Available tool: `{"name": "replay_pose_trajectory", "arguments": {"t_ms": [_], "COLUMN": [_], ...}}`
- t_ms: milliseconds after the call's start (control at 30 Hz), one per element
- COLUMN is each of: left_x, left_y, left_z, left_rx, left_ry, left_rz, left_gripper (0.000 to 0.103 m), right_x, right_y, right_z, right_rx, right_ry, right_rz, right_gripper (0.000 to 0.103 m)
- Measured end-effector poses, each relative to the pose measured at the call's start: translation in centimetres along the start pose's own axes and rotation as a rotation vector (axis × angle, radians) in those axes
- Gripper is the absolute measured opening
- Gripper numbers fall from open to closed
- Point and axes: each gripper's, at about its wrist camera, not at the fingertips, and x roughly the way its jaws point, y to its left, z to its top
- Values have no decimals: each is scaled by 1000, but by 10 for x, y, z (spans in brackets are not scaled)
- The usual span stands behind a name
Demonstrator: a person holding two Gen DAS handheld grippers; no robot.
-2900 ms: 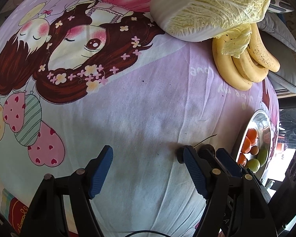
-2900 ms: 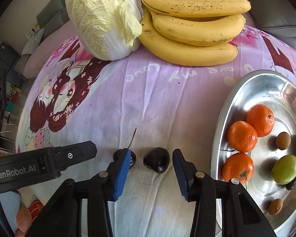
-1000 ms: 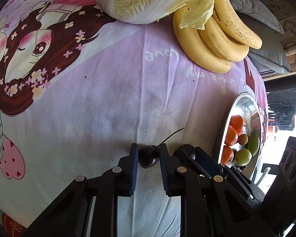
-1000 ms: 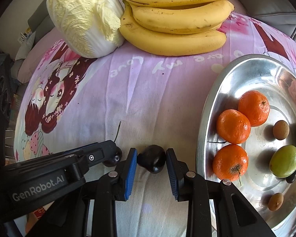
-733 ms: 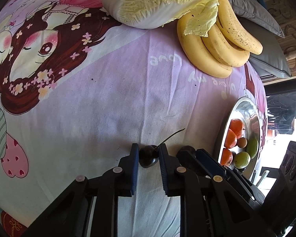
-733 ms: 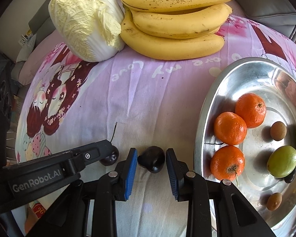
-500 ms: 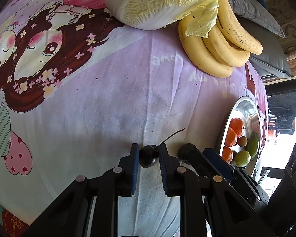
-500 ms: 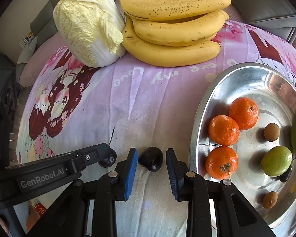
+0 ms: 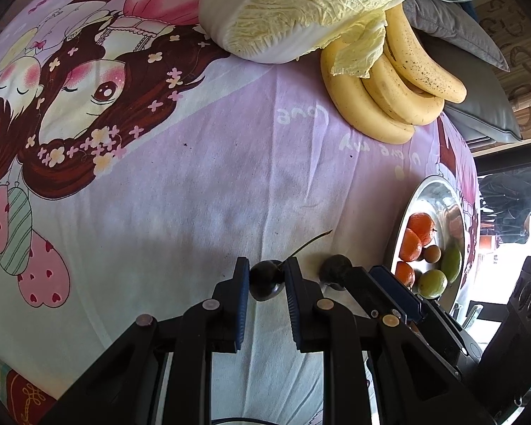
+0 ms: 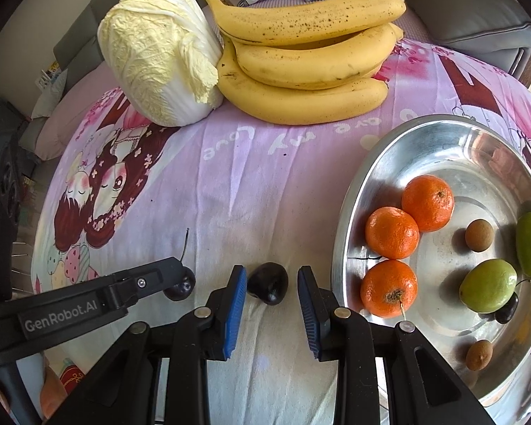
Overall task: Organize fruits
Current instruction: 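Lift both held dark cherries and move them toward the steel bowl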
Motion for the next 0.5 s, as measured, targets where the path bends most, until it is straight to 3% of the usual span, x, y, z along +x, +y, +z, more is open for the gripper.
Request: {"name": "replay_pose_trajectory", "arguments": {"t_ms": [500], "left_x": [9], "left_y": [3], "left_z": [-4], "left_rx": [-13], "left_ry": [18], "left_rz": [21], "left_gripper": [21], "right_x": [30], "right_y": [10], "right_z": [0], "right_rx": [-28], "right_ry": [62], "right_rz": [-27], "right_gripper": [33]}}
